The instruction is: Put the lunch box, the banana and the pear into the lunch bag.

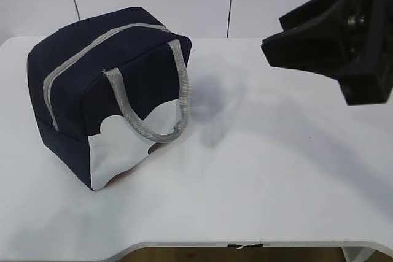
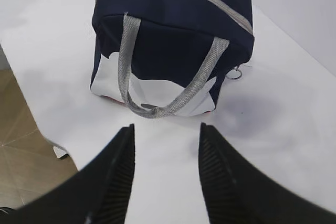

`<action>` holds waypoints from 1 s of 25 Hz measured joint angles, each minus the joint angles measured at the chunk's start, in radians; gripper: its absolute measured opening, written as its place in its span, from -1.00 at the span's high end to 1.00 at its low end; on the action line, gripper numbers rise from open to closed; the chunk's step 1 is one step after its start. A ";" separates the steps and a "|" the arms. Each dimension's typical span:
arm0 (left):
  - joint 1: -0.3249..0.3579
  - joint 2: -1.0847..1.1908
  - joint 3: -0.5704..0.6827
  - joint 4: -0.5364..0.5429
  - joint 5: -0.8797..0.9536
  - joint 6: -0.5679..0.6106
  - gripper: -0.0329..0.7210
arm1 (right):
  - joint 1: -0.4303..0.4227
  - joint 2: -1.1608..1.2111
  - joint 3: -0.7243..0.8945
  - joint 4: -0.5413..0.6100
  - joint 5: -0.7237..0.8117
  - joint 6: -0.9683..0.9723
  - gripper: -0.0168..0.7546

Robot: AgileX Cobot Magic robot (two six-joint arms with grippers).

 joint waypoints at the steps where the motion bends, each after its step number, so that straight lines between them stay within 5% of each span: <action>1: 0.000 0.000 0.000 0.000 0.000 0.000 0.26 | 0.000 -0.013 0.009 0.001 0.000 0.000 0.09; 17: 0.000 0.000 0.000 0.000 0.000 0.000 0.26 | 0.000 -0.225 0.098 -0.123 0.008 0.184 0.09; 25: 0.000 0.000 0.000 0.000 0.000 0.000 0.26 | 0.000 -0.364 0.098 -0.150 0.163 0.245 0.09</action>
